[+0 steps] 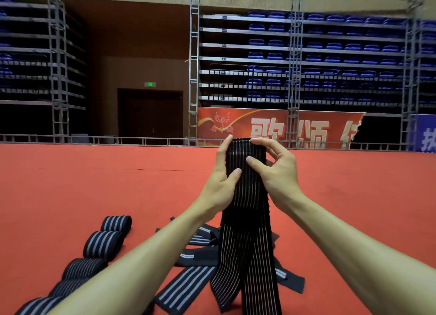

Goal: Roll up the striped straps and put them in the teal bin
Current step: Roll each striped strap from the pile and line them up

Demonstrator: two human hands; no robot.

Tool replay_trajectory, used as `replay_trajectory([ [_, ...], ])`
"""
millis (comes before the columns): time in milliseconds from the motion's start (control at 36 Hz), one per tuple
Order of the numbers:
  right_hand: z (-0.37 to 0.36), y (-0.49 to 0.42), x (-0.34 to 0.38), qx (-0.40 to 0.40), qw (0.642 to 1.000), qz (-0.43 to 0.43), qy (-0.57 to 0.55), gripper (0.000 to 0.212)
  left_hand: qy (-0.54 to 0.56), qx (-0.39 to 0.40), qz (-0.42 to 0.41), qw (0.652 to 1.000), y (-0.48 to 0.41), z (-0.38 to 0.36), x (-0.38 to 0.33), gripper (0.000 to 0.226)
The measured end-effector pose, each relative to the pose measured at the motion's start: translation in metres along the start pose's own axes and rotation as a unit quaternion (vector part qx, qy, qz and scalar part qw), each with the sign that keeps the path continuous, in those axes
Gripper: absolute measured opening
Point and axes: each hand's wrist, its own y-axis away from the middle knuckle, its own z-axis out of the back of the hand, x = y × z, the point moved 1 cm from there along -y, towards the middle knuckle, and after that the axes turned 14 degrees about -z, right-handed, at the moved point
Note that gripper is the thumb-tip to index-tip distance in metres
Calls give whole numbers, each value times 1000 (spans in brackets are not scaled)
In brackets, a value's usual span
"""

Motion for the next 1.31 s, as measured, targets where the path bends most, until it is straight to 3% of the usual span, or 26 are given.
replay_trajectory([
  [278, -6, 3, -2, 24, 1000, 11, 13, 36, -17, 26, -14, 999, -1, 3, 1, 65],
  [500, -2, 1, -7, 6, 1000, -1, 18, 33, -33, -78, -63, 994, -5, 6, -9, 33],
  [583, -1, 2, -7, 11, 1000, -14, 12, 32, -57, -80, -67, 993, -6, 9, -10, 25],
  [1111, 2, 9, 1, 43, 998, -7, 54, 28, -47, -87, -20, 995, -8, 4, -12, 27],
  [1306, -5, 8, 1, 28, 996, 24, 82, 41, -16, -79, -24, 996, -10, -7, -16, 24],
])
